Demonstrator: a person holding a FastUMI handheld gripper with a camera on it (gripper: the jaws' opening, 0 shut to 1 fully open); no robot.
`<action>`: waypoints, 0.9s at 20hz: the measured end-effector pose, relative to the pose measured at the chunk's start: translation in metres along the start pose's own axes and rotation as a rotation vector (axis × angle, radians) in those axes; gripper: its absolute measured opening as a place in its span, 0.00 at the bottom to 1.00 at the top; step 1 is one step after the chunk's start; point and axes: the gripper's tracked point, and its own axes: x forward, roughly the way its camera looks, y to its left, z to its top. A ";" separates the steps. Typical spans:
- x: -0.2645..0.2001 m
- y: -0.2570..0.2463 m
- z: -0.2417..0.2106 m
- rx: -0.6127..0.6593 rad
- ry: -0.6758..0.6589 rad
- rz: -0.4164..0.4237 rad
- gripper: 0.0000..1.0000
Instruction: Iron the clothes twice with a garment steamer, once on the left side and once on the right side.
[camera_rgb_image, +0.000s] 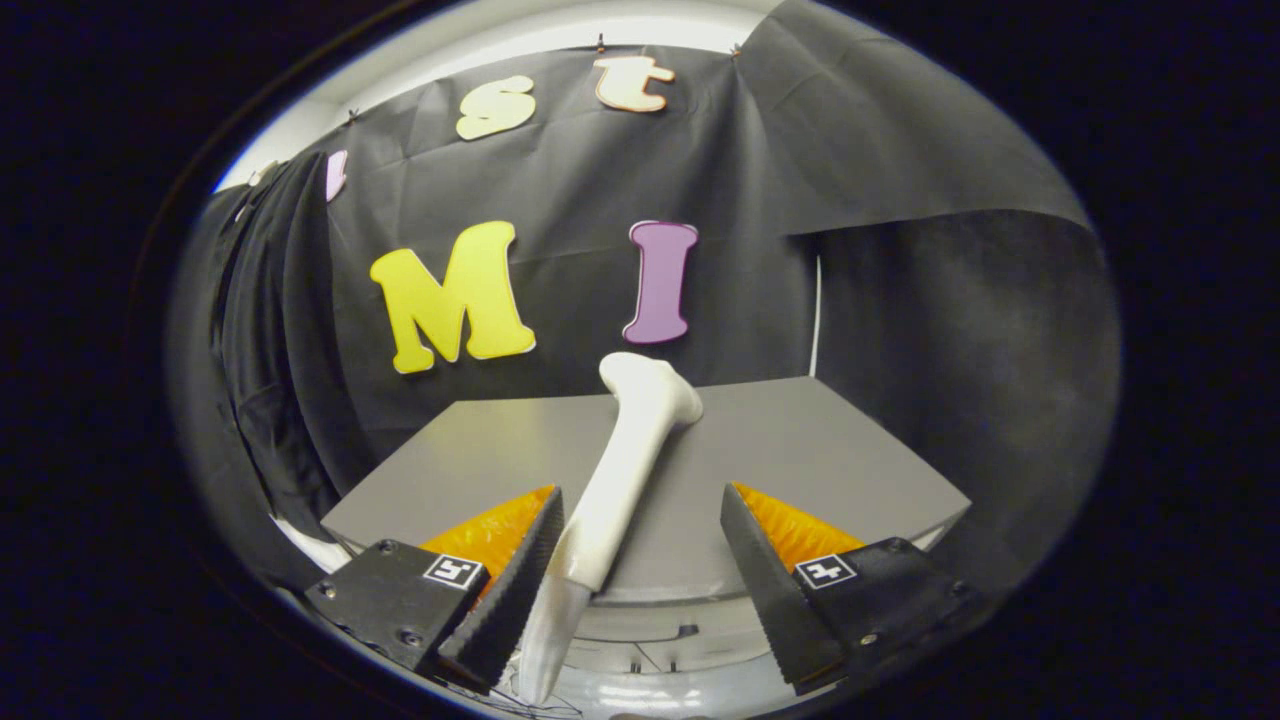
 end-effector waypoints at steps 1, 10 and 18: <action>0.009 0.002 -0.001 -0.005 0.015 0.006 0.99; 0.057 0.014 -0.017 -0.018 0.167 0.028 0.90; 0.052 0.020 -0.012 0.084 0.186 0.053 0.57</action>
